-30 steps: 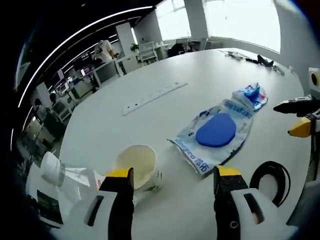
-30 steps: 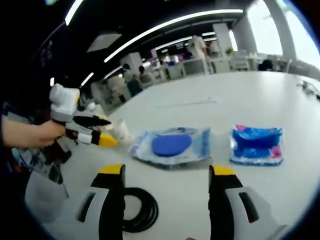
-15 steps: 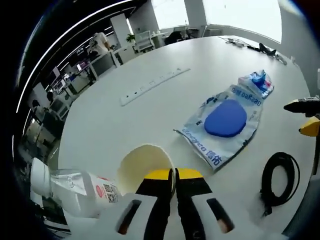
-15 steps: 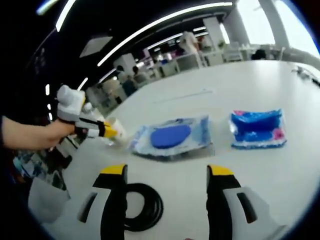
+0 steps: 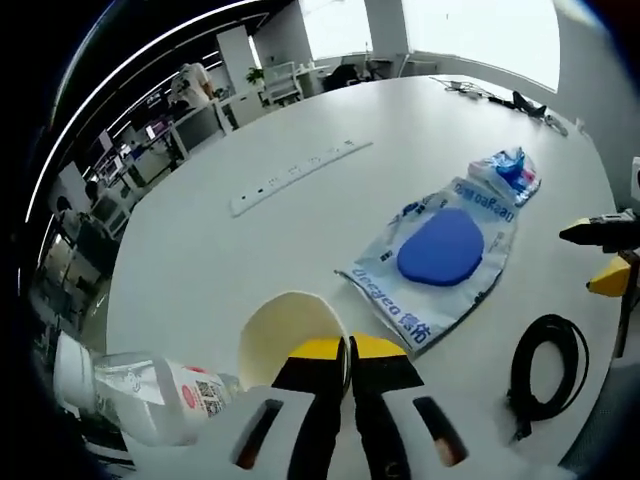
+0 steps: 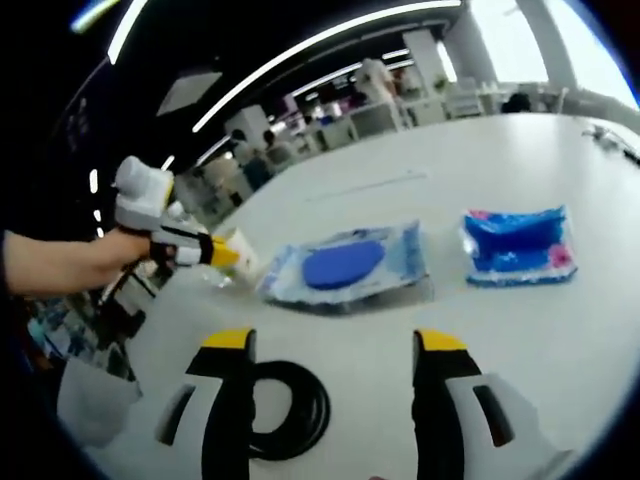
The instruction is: Arrange the tabletop items into an orderly group along one side of the table until the central work area is clear of visible clutter.
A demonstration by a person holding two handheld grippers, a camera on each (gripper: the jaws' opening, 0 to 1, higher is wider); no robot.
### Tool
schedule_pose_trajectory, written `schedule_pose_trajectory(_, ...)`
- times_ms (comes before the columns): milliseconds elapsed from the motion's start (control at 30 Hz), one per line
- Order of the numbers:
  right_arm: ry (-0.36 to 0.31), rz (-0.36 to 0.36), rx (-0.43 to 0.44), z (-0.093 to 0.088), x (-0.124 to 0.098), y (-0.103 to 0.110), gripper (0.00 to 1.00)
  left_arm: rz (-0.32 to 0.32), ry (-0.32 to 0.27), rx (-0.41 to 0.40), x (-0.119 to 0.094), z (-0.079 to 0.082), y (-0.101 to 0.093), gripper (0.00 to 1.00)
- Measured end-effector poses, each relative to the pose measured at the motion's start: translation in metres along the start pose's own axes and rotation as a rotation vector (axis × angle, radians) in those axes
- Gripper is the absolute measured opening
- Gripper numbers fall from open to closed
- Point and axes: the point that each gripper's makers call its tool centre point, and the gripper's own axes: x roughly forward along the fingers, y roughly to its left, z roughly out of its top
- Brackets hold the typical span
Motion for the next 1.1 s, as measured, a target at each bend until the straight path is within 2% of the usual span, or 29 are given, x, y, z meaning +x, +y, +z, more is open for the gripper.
schedule_pose_trajectory(100,0.000,-0.006,0.005,-0.001,-0.003,-0.002,0.60,0.003,-0.002,0.004,0.000,0.001,0.000,0.02)
schedule_pose_trajectory(233,0.002,-0.012,0.008,-0.002,-0.004,-0.003,0.60,0.024,-0.023,0.000,-0.001,0.005,0.003,0.19)
schedule_pose_trajectory(400,0.006,-0.017,0.014,-0.004,-0.005,-0.003,0.59,0.044,-0.056,-0.027,-0.008,0.010,0.007,0.27)
schedule_pose_trajectory(467,0.004,-0.012,0.008,-0.004,-0.005,-0.001,0.59,0.071,-0.105,-0.038,-0.016,0.018,0.009,0.38)
schedule_pose_trajectory(567,0.007,-0.007,0.006,-0.005,-0.004,0.002,0.59,0.082,-0.205,-0.070,-0.031,0.029,0.004,0.62)
schedule_pose_trajectory(633,0.008,-0.002,0.006,-0.005,-0.004,0.004,0.59,0.061,-0.290,-0.116,-0.039,0.037,-0.003,0.86)
schedule_pose_trajectory(667,0.007,0.000,0.005,-0.005,-0.004,0.005,0.59,0.049,-0.340,-0.159,-0.047,0.041,-0.007,0.94)
schedule_pose_trajectory(700,0.007,0.003,0.002,-0.005,-0.004,0.006,0.59,0.037,-0.365,-0.183,-0.052,0.042,-0.009,0.99)
schedule_pose_trajectory(800,0.006,0.009,-0.004,-0.004,-0.005,0.008,0.59,-0.033,-0.459,-0.271,-0.073,0.045,-0.021,0.99)
schedule_pose_trajectory(967,0.015,0.018,-0.040,-0.005,-0.008,0.011,0.59,-0.062,-0.445,-0.303,-0.093,0.020,-0.034,0.99)
schedule_pose_trajectory(1033,0.018,0.022,-0.044,-0.006,-0.009,0.011,0.59,-0.057,-0.424,-0.310,-0.098,0.006,-0.037,0.99)
schedule_pose_trajectory(1100,0.021,0.024,-0.052,-0.007,-0.011,0.012,0.59,-0.044,-0.394,-0.305,-0.102,-0.015,-0.039,0.99)
